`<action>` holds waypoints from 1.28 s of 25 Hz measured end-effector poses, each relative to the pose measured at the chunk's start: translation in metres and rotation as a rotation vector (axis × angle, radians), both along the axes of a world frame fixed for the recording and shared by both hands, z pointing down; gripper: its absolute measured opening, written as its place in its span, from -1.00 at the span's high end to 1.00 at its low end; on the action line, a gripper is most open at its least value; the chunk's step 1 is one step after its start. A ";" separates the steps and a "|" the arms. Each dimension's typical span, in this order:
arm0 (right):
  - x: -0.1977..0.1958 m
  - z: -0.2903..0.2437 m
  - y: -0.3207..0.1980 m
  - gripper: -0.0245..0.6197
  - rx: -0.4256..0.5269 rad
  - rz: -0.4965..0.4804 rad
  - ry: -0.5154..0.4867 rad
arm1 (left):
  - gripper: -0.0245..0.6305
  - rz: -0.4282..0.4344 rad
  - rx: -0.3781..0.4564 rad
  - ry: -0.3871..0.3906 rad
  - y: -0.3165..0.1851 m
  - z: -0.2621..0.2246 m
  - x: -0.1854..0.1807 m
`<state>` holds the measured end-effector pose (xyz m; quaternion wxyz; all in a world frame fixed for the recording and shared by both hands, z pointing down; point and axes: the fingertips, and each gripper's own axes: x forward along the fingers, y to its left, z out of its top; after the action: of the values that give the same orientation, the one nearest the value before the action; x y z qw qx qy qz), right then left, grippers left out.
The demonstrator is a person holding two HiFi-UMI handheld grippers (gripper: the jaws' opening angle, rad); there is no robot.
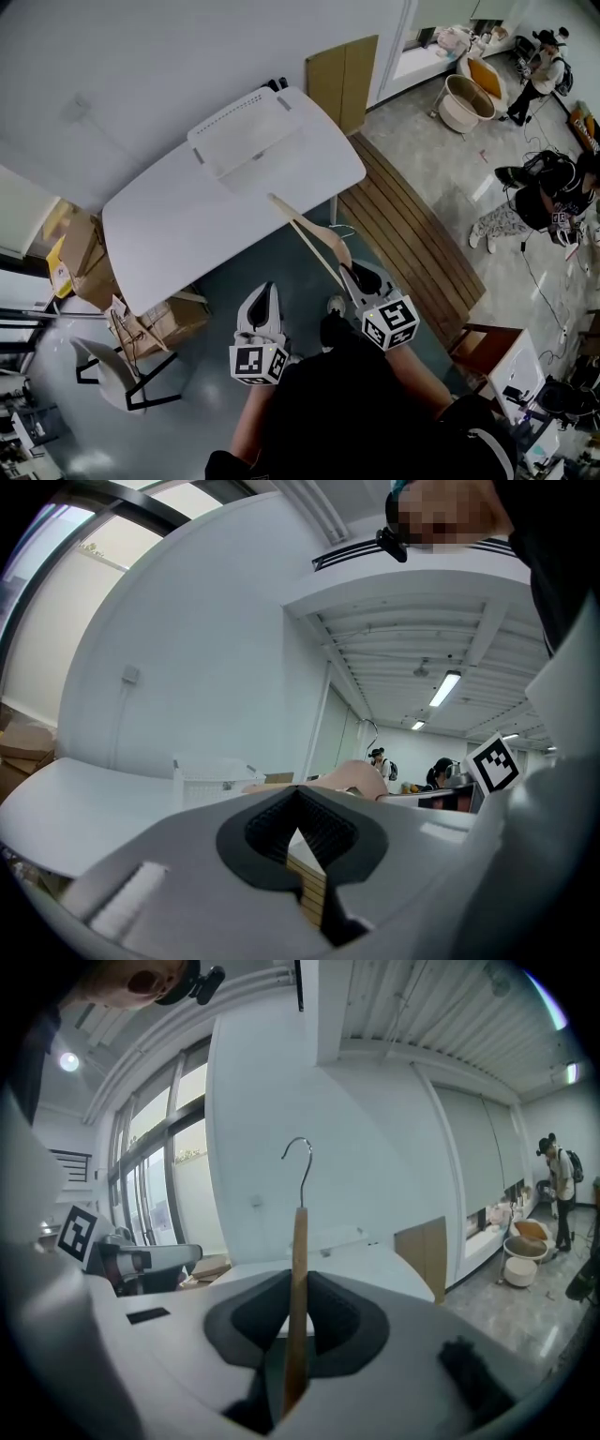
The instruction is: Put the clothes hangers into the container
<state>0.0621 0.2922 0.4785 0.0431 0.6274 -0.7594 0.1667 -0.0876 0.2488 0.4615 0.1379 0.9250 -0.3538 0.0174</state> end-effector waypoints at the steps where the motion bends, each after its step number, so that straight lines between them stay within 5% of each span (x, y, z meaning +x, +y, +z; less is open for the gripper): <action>1: 0.007 0.001 -0.004 0.73 -0.003 -0.006 -0.002 | 0.91 -0.006 -0.002 0.003 -0.005 0.000 0.007; 13: 0.080 0.001 -0.045 0.73 0.004 -0.069 0.000 | 0.91 -0.084 0.006 0.001 -0.044 -0.006 0.072; 32: 0.082 -0.013 -0.171 0.73 0.016 -0.124 0.019 | 0.91 -0.137 0.016 0.027 -0.179 -0.012 0.073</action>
<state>0.1438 0.1216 0.4654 0.0557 0.5809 -0.7978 0.1515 -0.0149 0.0697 0.4496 0.1361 0.8998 -0.4146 -0.0075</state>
